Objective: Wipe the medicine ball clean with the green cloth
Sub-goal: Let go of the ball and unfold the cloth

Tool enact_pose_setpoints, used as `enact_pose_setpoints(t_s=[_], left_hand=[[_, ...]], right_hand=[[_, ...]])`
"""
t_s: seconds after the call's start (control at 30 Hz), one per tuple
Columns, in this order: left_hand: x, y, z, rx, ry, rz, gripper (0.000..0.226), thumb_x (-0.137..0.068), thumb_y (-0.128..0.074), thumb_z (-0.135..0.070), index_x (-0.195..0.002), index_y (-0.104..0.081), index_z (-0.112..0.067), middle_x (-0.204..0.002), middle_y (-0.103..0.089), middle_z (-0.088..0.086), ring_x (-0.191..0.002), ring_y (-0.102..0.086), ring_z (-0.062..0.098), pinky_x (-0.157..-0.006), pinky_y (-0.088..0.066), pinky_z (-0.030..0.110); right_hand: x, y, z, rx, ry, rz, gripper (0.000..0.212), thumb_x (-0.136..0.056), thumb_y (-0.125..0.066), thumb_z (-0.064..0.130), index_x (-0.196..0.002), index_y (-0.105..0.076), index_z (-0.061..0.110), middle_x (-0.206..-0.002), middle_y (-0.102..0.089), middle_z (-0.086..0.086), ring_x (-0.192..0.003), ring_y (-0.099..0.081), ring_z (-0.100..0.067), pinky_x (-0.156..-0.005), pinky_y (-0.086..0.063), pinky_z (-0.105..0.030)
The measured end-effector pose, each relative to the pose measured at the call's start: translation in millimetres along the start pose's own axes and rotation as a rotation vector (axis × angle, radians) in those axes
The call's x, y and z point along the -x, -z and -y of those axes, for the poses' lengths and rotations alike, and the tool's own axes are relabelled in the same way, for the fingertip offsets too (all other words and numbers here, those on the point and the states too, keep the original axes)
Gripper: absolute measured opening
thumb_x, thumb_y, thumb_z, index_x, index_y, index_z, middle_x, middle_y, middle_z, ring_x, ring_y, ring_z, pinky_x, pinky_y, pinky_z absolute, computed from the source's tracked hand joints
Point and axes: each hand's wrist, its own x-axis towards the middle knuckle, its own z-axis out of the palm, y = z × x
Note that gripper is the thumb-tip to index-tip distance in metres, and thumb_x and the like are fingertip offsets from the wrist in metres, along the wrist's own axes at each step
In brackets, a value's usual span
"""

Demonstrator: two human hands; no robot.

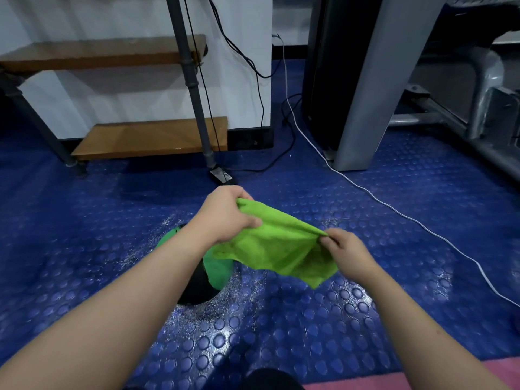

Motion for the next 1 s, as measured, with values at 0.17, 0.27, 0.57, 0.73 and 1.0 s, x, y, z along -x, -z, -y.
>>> enact_pose_setpoints(t_s=[0.17, 0.27, 0.57, 0.73, 1.0], left_hand=[[-3.7, -26.1, 25.5, 0.500, 0.155, 0.091, 0.025, -0.073, -0.082, -0.003, -0.072, -0.058, -0.011, -0.077, -0.068, 0.017, -0.067, -0.067, 0.027, -0.068, -0.056, 0.043], [2.7, -63.9, 27.6, 0.610, 0.080, 0.089, 0.033, -0.084, -0.073, -0.010, -0.063, -0.050, -0.021, -0.069, -0.054, 0.011, -0.066, -0.053, 0.021, -0.065, -0.042, 0.034], [28.5, -113.2, 14.2, 0.605, 0.052, 0.507, 0.020, -0.087, -0.069, -0.023, -0.098, -0.074, -0.007, -0.115, -0.070, -0.004, -0.107, -0.063, 0.005, -0.089, -0.048, 0.021], [17.4, -108.5, 48.0, 0.834, 0.531, 0.178, 0.045, -0.081, -0.069, -0.053, -0.112, -0.062, -0.020, -0.126, -0.061, 0.007, -0.106, -0.062, 0.022, -0.080, -0.052, 0.037], [19.6, -142.7, 68.4, 0.975, 0.597, 0.422, 0.024, -0.093, -0.056, -0.005, -0.116, -0.063, -0.006, -0.110, -0.072, 0.014, -0.094, -0.069, 0.027, -0.072, -0.058, 0.038]], right_hand=[[-1.4, 23.9, 0.2, 0.241, -0.017, -0.111, 0.036, -0.095, -0.048, 0.035, -0.066, -0.039, 0.016, -0.061, -0.048, 0.002, -0.064, -0.049, -0.019, -0.057, -0.034, -0.034], [-4.0, 17.5, 4.0, 0.058, -0.123, -0.118, 0.035, -0.096, -0.046, 0.031, -0.067, -0.040, 0.012, -0.062, -0.047, -0.001, -0.059, -0.043, -0.018, -0.055, -0.035, -0.033], [10.9, -9.5, 10.9, -0.871, -0.327, 0.085, 0.018, -0.095, -0.054, 0.020, -0.103, -0.059, 0.005, -0.093, -0.069, -0.015, -0.074, -0.068, -0.025, -0.064, -0.054, -0.035], [15.7, -7.3, 5.5, -1.173, -0.271, 0.201, 0.025, -0.096, -0.046, 0.007, -0.118, -0.058, 0.010, -0.112, -0.068, -0.015, -0.097, -0.067, -0.028, -0.079, -0.056, -0.043], [19.2, -25.3, -19.7, -0.733, -0.340, 0.067, 0.019, -0.100, -0.044, 0.017, -0.111, -0.057, 0.009, -0.111, -0.067, -0.015, -0.102, -0.064, -0.031, -0.086, -0.054, -0.045]])
